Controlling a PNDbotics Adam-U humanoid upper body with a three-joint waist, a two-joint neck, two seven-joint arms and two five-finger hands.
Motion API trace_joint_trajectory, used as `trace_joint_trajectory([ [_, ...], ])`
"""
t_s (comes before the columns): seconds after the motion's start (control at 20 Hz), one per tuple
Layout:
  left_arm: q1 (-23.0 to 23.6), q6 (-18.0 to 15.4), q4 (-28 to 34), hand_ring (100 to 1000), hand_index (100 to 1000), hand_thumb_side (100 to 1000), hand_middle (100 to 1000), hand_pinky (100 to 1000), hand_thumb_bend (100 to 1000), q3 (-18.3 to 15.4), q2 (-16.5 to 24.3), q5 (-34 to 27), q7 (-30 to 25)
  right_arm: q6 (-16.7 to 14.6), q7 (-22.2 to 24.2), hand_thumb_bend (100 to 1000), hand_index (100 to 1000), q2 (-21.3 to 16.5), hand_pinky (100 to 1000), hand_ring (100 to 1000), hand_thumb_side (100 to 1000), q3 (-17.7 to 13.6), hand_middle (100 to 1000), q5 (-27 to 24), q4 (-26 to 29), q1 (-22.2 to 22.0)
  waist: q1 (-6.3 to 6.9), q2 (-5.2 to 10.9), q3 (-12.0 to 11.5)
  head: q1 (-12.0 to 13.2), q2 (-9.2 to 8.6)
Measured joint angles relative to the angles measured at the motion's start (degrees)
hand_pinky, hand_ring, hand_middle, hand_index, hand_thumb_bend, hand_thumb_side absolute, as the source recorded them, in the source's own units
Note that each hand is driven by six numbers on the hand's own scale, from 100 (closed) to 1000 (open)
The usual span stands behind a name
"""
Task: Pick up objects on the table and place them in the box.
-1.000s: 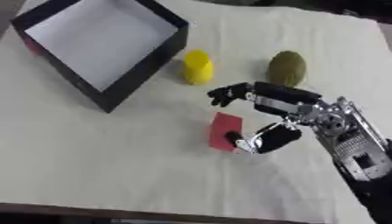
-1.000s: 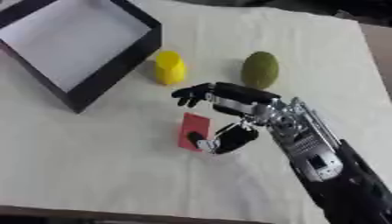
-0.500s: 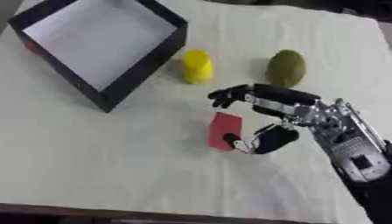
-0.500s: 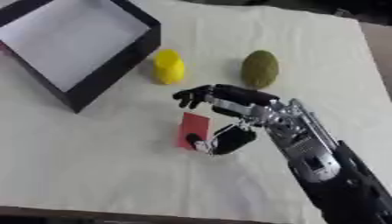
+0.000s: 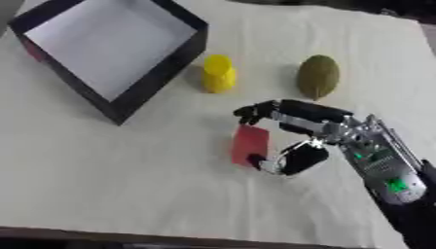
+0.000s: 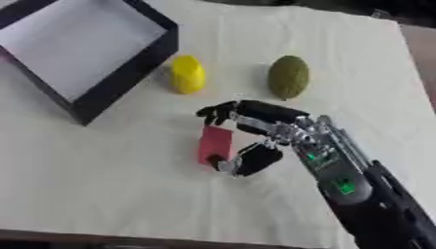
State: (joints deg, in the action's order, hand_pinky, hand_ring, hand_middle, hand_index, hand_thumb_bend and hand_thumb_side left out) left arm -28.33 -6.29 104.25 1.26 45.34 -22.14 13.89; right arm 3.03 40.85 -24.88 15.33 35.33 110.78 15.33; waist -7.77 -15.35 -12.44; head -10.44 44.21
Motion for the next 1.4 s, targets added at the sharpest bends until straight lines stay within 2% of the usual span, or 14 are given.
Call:
trace_joint_trajectory([
  [0.35, -0.1, 0.1, 0.0, 619, 809, 769, 917, 984, 114, 0.0, 0.0, 0.0, -0.1, -0.2, -0.9, 269, 984, 0.5, 1000, 859, 414, 0.2, 839, 2.1, -2.5, 0.1, -0.21, -0.07, 0.0, -0.3, 0.0],
  [0.5, -0.2, 0.1, 0.0, 619, 808, 771, 918, 986, 114, 0.0, -0.1, 0.0, -0.2, -0.4, -1.6, 237, 980, 1.0, 1000, 843, 439, 0.2, 823, 3.3, -3.7, 0.4, -0.21, -0.26, 0.0, -0.4, 0.0],
  [0.8, -0.3, 0.1, -0.1, 619, 807, 771, 918, 986, 115, 0.0, -0.2, 0.0, -0.3, -0.7, -2.5, 266, 952, 1.4, 1000, 796, 428, 0.1, 774, 3.8, -4.6, 0.8, -0.21, -0.26, 0.0, -0.6, 0.0],
  [1.05, -0.3, 0.1, -0.1, 619, 806, 772, 918, 987, 115, 0.1, -0.5, 0.0, -0.5, -0.7, -2.9, 219, 888, 1.6, 1000, 721, 422, -0.1, 670, 4.3, -5.0, 1.1, -0.21, -0.26, -0.2, -0.6, 0.0],
  [1.25, -0.3, 0.1, -0.4, 619, 805, 771, 919, 988, 115, 0.3, -0.5, 0.0, -0.6, -0.3, -3.3, 101, 797, 2.0, 988, 687, 414, -0.1, 536, 4.1, -5.0, 1.0, -0.21, -0.26, -0.2, -0.6, 0.0],
  [1.4, -0.3, 0.2, -0.4, 619, 803, 770, 918, 988, 115, 0.3, -0.5, 0.0, -0.6, 0.1, -3.1, 100, 773, 2.0, 983, 688, 417, -0.2, 512, 3.0, -5.0, 0.8, -0.21, -0.26, -0.2, -0.6, 0.0],
])
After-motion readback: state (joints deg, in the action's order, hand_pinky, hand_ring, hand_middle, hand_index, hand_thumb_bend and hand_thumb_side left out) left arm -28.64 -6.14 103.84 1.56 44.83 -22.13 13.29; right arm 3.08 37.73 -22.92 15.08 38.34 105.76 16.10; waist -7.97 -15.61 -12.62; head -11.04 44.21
